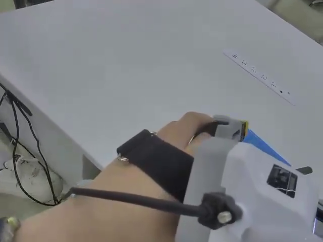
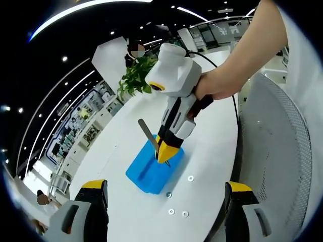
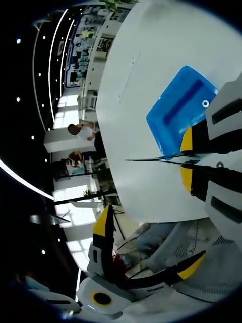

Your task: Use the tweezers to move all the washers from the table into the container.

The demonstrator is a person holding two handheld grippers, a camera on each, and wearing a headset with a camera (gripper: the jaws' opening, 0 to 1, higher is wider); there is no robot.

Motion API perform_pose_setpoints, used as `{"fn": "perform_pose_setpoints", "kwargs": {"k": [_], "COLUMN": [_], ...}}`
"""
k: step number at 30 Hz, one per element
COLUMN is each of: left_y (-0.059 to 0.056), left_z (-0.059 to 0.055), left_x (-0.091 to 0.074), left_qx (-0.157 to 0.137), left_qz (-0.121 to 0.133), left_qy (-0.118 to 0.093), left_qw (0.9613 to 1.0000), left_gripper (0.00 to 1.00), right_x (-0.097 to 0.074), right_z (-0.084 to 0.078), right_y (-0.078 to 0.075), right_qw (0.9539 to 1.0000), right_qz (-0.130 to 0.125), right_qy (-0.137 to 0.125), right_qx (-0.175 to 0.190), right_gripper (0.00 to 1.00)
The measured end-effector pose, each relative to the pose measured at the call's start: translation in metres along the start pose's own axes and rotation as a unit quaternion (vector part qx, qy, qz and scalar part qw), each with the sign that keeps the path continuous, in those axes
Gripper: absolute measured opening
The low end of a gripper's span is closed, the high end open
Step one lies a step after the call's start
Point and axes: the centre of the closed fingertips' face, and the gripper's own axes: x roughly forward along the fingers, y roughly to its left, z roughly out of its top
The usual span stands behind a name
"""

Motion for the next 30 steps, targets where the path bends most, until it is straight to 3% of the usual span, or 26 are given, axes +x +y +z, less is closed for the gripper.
{"fn": "perform_pose_setpoints", "kwargs": {"k": [13,30], "left_y": [0.005,0.005], "left_z": [-0.011,-0.013], "left_x": [0.000,0.001], "left_qx": [0.005,0.023], "left_qz": [0.003,0.003], "left_qy": [0.014,0.023], "left_qw": [0.9999,0.9995], "left_gripper": [0.98,0.98], "right_x": [-0.001,-0.001], "right_z": [-0.002,-0.001], "right_y": [-0.002,-0.003], "right_qw": [1.0000,1.0000], "right_qz": [-0.003,-0.005], "right_qy": [0.000,-0.001], "right_qx": [0.004,0.005], "right_gripper": [0.04,0.04]}}
